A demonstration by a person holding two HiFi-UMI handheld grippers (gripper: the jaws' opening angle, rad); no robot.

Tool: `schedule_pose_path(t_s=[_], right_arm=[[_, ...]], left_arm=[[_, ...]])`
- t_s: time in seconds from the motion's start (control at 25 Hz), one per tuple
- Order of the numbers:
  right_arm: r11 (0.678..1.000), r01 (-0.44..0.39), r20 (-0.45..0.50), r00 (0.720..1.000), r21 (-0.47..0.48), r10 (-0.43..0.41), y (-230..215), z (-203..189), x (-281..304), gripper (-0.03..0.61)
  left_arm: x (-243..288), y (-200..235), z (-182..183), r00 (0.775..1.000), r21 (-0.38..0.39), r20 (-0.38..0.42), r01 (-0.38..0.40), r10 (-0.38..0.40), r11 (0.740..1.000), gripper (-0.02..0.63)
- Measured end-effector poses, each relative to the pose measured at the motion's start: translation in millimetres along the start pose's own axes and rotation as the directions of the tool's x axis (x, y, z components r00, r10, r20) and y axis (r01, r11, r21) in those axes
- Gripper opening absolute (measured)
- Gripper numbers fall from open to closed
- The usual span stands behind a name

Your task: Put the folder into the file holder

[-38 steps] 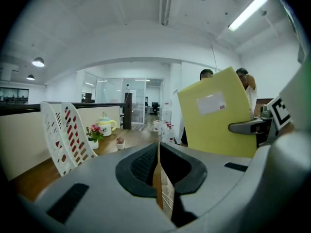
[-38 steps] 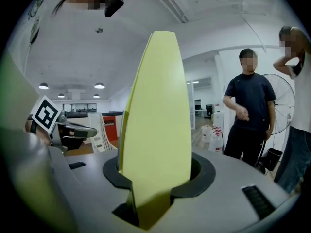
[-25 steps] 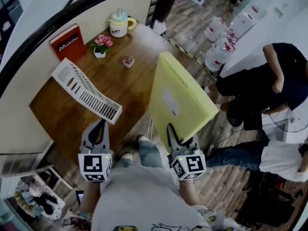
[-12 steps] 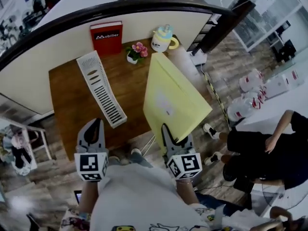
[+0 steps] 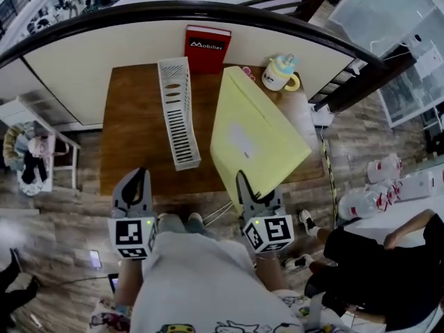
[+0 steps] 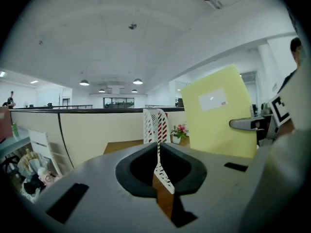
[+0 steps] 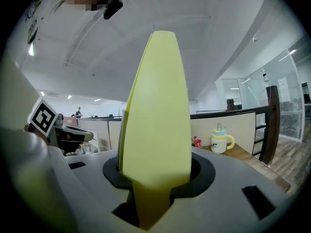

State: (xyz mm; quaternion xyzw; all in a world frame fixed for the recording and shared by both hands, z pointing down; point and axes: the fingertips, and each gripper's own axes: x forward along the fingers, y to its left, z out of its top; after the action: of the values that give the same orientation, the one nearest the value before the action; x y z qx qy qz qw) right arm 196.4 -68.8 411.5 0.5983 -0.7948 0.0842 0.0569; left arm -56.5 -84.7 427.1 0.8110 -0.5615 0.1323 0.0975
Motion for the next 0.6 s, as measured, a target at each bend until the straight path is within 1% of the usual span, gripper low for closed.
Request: schedule_pose_path(t_s=[0.24,0.32,0.44,0.6], right_arm=[[0.998,-0.056,-0.014,0.998,-0.019,0.056,12.1,-7.9,3.9,0.155],[0.998,-0.062,-0.021,0.998,-0.024,0.062,15.6,-7.7,5.2,0.155],[0.997,-0.062,-0.021,0.998,-0.036,0.061,21.6,-5.6,4.5,0.155],[0.998,-0.042,-0.028,0.999,-0.045,0.041,27.7,-4.9,3.6,0.155]], left_arm=[[-28.6,16.2,-11.3,0.997,-0.02,0.0,-0.08,0.08,0.997,0.015],[-34.4,19.9,-13.9,0.996,-0.036,-0.005,-0.093,0.093,0.995,0.015],[-39.4,23.4,-15.2,0.996,-0.026,-0.004,-0.089,0.089,0.996,0.015],[-41.7,23.4,-14.0,0.998,-0.027,-0.003,-0.058,0.058,0.998,0.015]])
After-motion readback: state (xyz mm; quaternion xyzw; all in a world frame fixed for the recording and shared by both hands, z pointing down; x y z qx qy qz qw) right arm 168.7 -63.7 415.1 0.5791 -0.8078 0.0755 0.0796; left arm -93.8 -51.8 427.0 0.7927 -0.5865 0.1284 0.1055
